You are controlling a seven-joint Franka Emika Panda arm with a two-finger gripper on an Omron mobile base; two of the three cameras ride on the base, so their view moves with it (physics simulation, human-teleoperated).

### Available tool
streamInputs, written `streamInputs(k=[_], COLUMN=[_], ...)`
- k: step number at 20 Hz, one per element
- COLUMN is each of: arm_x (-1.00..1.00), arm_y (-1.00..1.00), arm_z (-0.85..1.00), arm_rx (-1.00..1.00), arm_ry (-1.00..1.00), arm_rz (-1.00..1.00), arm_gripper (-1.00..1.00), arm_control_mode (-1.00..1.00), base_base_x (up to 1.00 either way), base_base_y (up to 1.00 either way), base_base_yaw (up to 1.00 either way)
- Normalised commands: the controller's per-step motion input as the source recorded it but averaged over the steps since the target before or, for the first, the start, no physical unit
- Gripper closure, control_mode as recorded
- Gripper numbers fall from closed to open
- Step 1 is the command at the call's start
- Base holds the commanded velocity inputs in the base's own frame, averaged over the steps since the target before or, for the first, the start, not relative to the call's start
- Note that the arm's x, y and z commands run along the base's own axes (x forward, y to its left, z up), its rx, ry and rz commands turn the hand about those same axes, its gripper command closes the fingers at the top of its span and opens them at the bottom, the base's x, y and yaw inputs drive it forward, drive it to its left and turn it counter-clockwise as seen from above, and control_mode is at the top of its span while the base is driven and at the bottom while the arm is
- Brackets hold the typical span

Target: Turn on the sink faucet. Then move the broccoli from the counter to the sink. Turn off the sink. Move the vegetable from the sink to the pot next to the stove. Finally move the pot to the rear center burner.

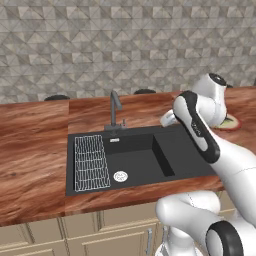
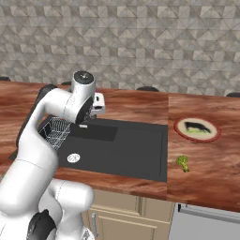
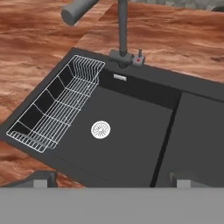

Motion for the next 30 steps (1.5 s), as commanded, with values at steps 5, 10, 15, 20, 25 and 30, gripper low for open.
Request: streamInputs(k=[5, 10, 15, 20, 25, 30], arm_x=[0.2, 0.24, 0.24, 0.22, 0.3, 0.36], arm_y=[0.0, 0.12, 0.0, 0.0, 0.0, -0.02], arm_z=[-0.13, -0.14, -0.08, -0.04, -0.03, -0.08], arm_rx=[0.0, 0.0, 0.01, 0.0, 0.01, 0.05], arm_ry=[-0.12, 0.0, -0.05, -0.01, -0.01, -0.05], arm_rz=[0.25, 0.07, 0.06, 0.03, 0.05, 0.09], arm_gripper=[-1.0, -1.0, -1.0, -1.0, -1.0, -1.0], arm_control_mode=[-1.0, -1.0, -1.0, -1.0, -1.0, -1.0], base_base_x=[0.0, 0.0, 0.0, 0.0, 0.0, 0.0], base_base_y=[0.0, 0.0, 0.0, 0.0, 0.0, 0.0], base_base_yaw=[0.0, 0.0, 0.0, 0.0, 0.0, 0.0])
